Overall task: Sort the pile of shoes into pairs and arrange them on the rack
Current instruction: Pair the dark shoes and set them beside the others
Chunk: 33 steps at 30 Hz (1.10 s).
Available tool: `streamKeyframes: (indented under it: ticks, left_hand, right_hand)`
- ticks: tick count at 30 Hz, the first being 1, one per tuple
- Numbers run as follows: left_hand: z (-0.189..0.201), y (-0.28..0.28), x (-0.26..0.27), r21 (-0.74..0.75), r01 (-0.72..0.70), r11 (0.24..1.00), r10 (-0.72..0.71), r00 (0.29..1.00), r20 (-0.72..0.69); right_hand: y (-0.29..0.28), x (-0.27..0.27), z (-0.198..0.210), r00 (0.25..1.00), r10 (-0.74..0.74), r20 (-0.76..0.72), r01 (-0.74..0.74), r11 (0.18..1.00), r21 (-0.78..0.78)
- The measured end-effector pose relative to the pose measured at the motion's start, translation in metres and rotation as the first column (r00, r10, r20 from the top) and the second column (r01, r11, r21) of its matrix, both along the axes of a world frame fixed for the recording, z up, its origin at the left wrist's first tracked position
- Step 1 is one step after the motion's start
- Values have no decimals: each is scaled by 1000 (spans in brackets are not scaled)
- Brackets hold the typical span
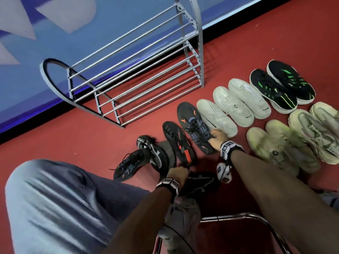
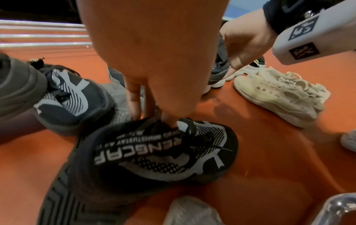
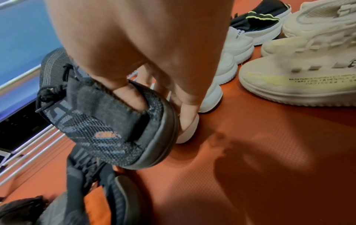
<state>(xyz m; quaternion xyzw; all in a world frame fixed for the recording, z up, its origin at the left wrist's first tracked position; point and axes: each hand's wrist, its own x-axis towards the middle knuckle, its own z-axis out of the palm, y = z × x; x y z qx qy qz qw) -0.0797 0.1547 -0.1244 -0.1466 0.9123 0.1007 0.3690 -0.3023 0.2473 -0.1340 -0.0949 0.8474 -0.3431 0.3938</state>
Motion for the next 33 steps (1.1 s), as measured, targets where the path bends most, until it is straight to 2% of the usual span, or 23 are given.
streamKeyframes:
  ticks: [3,6,9,12,13,18,20,23,29,31,33]
  left_hand:
    - [14,-18,-11,-35,-22,999,20,999,-47]
    - [28,-46,-21,53,-222,974,227,965,-131]
    - [25,-85,-22,121,-430,895,446,857,-257]
    - [20,-124,-13,87,-683,725,671,672,-314]
    - [13,-137,-5,56,-733,678,712,636,-298]
    - [-17,-173,21,-45,-812,583,782,575,-239]
    - [-20,-169,23,-145,-785,602,758,620,-205]
    - [-22,-170,22,-215,-701,680,677,712,-185]
    - [-15,-175,19,-194,-687,701,661,727,-185]
    - [-8,-169,20,-207,-758,619,724,652,-225]
    - [-7,-168,23,-203,-851,484,815,523,-251]
  right_hand:
    - [-8,9,17,999,48,16,-48,998,-27]
    - [-16,14,36,997,67,25,-64,991,-115]
    - [-23,17,42,998,60,16,-58,989,-134]
    - [-25,20,36,998,65,3,-64,994,-85]
    - [-24,20,31,998,63,-4,-63,996,-62]
    - [-12,20,17,1000,19,14,-20,1000,1]
    - [-9,19,18,1000,24,18,-24,1000,10]
    - [-7,15,19,1000,10,27,-10,1000,-10]
    - [0,4,12,999,-34,10,34,998,-49]
    - [2,4,13,999,-53,1,53,997,-65]
    - [4,5,16,996,-81,22,83,993,-88]
